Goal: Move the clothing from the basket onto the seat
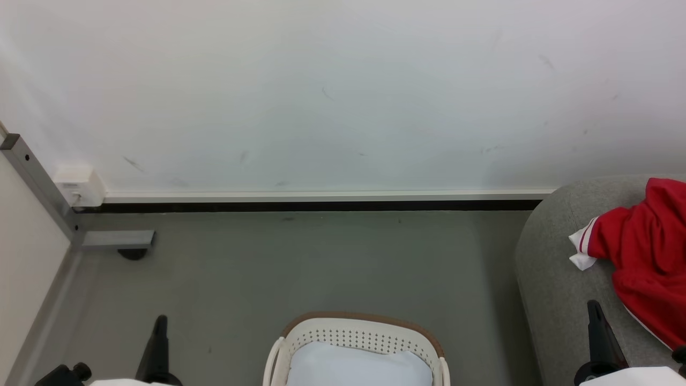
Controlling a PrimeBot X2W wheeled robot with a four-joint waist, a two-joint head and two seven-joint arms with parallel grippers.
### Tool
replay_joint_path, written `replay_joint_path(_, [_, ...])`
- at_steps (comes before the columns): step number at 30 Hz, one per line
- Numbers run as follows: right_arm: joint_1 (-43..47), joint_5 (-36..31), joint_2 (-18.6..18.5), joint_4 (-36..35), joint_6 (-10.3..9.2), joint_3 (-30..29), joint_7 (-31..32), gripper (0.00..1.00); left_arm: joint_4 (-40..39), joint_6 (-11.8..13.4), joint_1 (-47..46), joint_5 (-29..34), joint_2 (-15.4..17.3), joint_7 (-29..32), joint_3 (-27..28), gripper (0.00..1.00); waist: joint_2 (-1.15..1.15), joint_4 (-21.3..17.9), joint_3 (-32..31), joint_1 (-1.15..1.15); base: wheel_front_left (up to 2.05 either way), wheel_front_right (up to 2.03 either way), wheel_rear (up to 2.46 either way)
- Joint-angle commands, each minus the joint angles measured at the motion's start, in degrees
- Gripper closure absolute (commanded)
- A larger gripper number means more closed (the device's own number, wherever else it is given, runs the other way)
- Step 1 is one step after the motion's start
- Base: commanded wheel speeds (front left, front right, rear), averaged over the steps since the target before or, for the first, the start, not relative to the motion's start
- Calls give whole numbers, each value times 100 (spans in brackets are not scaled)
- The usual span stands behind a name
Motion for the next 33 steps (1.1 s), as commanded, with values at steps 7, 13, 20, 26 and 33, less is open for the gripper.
replay_joint_path(7, [-186,607,-7,-95,-5,-108,160,100,-90,3,-178,-585,-2,155,73,100,0,8,10,0,0,0,0])
replay_joint_path(13, [-200,1000,-5,-101,-6,-160,269,100,-95,4,-210,-960,-25,264,96,100,0,15,18,0,0,0,0])
replay_joint_path(20, [-221,1425,-3,-107,-6,-221,386,100,-101,5,-246,-1375,-53,379,122,100,0,22,27,0,0,0,0])
replay_joint_path(26, [-241,1772,-2,-111,-7,-269,481,100,-106,5,-282,-1702,-72,474,143,100,0,29,34,0,0,0,0])
replay_joint_path(33, [-267,2143,0,-116,-8,-318,583,100,-108,5,-306,-2066,-95,581,168,100,0,36,43,0,0,0,0])
